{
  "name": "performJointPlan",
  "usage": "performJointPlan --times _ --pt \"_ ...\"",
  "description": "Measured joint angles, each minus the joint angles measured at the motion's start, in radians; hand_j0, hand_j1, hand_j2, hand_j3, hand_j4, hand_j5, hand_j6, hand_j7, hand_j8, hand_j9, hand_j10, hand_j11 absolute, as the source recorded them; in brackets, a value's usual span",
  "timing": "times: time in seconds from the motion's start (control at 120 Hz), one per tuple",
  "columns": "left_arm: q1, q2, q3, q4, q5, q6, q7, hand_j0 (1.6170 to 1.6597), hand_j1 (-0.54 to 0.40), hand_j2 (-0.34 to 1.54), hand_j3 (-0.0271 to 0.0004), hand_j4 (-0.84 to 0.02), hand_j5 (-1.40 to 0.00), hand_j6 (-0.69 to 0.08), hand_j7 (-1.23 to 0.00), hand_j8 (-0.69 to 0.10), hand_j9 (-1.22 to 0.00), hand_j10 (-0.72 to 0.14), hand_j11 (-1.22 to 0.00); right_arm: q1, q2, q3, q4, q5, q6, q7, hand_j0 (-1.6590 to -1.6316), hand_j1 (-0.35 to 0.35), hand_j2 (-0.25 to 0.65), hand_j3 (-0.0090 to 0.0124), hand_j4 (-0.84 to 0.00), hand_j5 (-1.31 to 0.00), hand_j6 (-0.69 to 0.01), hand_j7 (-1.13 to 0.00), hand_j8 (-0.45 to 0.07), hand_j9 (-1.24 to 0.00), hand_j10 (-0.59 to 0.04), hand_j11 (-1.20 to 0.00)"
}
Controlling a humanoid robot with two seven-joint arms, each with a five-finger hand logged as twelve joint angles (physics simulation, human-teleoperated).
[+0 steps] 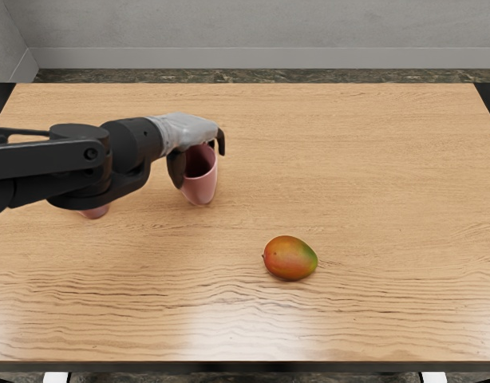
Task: Pick up cup and place in cup with left hand
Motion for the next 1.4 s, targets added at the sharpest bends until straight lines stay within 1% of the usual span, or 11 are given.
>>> performJointPlan --times 0.1,0.283,0.4,0.492,0.7,0.917,1.192,1.267,1.275,1.292,1.4 --pt "0.0 0.003 -0.027 -0.012 -0.003 -0.026 0.0 1.6577 -0.105 0.11 0.0 -0.399 -0.53 -0.387 -0.53 -0.382 -0.53 -0.401 -0.53 0.0 0.0 0.0 0.0 0.0 0.0 0.0 -1.6581 -0.316 -0.006 0.0 -0.027 -0.04 -0.027 -0.04 -0.027 -0.04 -0.027 -0.04" --pt "0.0 0.004 -0.059 -0.019 -0.011 -0.064 0.0 1.6577 -0.124 0.19 0.0 -0.428 -0.57 -0.379 -0.57 -0.372 -0.56 -0.43 -0.56 0.0 0.0 0.0 0.0 0.0 0.0 0.0 -1.6581 -0.316 -0.006 0.0 -0.027 -0.04 -0.027 -0.04 -0.027 -0.04 -0.027 -0.04" --pt "0.0 0.027 -0.097 -0.022 -0.038 -0.107 0.0 1.6576 -0.128 0.2 0.0 -0.439 -0.58 -0.371 -0.59 -0.366 -0.58 -0.439 -0.58 0.0 0.0 0.0 0.0 0.0 0.0 0.0 -1.6581 -0.316 -0.006 0.0 -0.027 -0.04 -0.027 -0.04 -0.027 -0.04 -0.027 -0.04" --pt "0.0 0.031 -0.146 -0.025 -0.056 -0.154 0.0 1.6578 -0.133 0.22 0.0 -0.44 -0.59 -0.366 -0.59 -0.368 -0.58 -0.443 -0.58 0.0 0.0 0.0 0.0 0.0 0.0 0.0 -1.6581 -0.316 -0.006 0.0 -0.027 -0.04 -0.027 -0.04 -0.027 -0.04 -0.027 -0.04" --pt "-0.005 0.094 -0.251 -0.028 -0.12 -0.266 0.0 1.6579 -0.141 0.24 0.0 -0.445 -0.59 -0.373 -0.59 -0.368 -0.59 -0.447 -0.59 0.0 0.0 0.0 0.0 0.0 0.0 0.001 -1.6581 -0.316 -0.006 0.0 -0.027 -0.04 -0.027 -0.04 -0.027 -0.04 -0.027 -0.04" --pt "-0.005 0.121 -0.311 -0.039 -0.155 -0.337 0.0 1.6574 -0.141 0.23 0.0 -0.461 -0.62 -0.353 -0.62 -0.349 -0.62 -0.465 -0.62 0.001 0.0 0.0 0.0 0.0 -0.001 0.001 -1.6581 -0.316 -0.006 0.0 -0.027 -0.04 -0.027 -0.04 -0.027 -0.04 -0.027 -0.04" --pt "-0.006 0.219 -0.372 -0.046 -0.178 -0.428 0.0 1.6576 -0.148 0.26 0.0 -0.466 -0.63 -0.347 -0.64 -0.353 -0.62 -0.47 -0.62 0.002 0.0 0.0 0.001 0.0 0.0 0.001 -1.6581 -0.316 -0.005 0.0 -0.027 -0.04 -0.027 -0.04 -0.027 -0.04 -0.027 -0.04" --pt "-0.005 0.242 -0.385 -0.049 -0.185 -0.452 0.0 1.6578 -0.151 0.28 0.0 -0.467 -0.63 -0.348 -0.63 -0.359 -0.62 -0.471 -0.62 0.002 0.0 0.001 0.001 0.0 0.0 0.001 -1.6581 -0.316 -0.006 0.0 -0.027 -0.04 -0.027 -0.04 -0.027 -0.04 -0.027 -0.04" --pt "-0.005 0.244 -0.385 -0.049 -0.185 -0.454 0.0 1.6578 -0.151 0.28 0.0 -0.471 -0.62 -0.361 -0.63 -0.359 -0.62 -0.472 -0.62 0.002 0.0 0.001 0.001 0.0 0.0 0.001 -1.6581 -0.316 -0.006 0.0 -0.027 -0.04 -0.027 -0.04 -0.027 -0.04 -0.027 -0.04" --pt "-0.006 0.25 -0.387 -0.049 -0.187 -0.46 0.0 1.658 -0.158 0.3 0.0 -0.467 -0.63 -0.35 -0.63 -0.359 -0.62 -0.471 -0.62 0.002 0.0 0.001 0.001 0.0 0.0 0.001 -1.6581 -0.316 -0.005 0.0 -0.027 -0.04 -0.027 -0.04 -0.027 -0.04 -0.027 -0.04" --pt "-0.005 0.304 -0.402 -0.05 -0.197 -0.481 0.0 1.6582 -0.179 0.35 0.0 -0.462 -0.63 -0.358 -0.63 -0.354 -0.62 -0.471 -0.62 0.003 0.0 0.001 0.002 0.0 0.0 0.001 -1.6581 -0.317 -0.005 0.0 -0.027 -0.04 -0.027 -0.04 -0.027 -0.04 -0.027 -0.04"
